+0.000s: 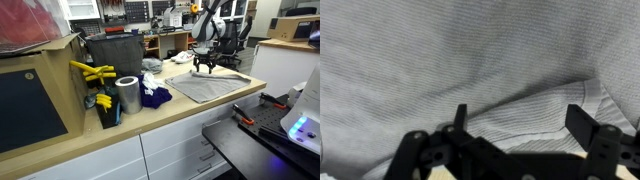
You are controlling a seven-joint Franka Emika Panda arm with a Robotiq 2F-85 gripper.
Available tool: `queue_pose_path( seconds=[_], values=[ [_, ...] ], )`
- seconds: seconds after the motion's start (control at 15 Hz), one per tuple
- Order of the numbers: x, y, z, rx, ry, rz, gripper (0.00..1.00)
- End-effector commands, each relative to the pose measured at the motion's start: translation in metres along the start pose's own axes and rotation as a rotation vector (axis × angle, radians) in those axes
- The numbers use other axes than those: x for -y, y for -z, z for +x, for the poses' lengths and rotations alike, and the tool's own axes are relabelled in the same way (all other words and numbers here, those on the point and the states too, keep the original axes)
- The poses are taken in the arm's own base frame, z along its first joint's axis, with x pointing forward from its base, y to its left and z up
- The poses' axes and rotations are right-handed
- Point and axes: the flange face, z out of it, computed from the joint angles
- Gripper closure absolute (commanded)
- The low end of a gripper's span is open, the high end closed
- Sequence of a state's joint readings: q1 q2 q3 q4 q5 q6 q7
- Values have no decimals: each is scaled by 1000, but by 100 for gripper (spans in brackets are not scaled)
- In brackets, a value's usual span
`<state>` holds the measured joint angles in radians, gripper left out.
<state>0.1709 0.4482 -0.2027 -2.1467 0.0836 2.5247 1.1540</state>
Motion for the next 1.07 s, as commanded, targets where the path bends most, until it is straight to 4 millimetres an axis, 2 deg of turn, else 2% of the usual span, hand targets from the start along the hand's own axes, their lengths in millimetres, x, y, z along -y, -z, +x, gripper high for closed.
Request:
queue_pose_path(
  seconds=[0.0, 0.33, 0.73, 0.8, 0.87, 0.93, 1.0],
  values=[
    [-2, 2, 5, -11, -92, -12, 0],
    [-1, -2, 14, 0, -201, -31, 0],
    [7, -7, 26, 11, -248, -59, 0],
    [9, -7, 28, 14, -250, -62, 3],
    [11, -7, 29, 15, -252, -64, 18],
    [14, -7, 30, 16, -252, -66, 27],
    [16, -6, 31, 16, -252, -66, 31]
  ],
)
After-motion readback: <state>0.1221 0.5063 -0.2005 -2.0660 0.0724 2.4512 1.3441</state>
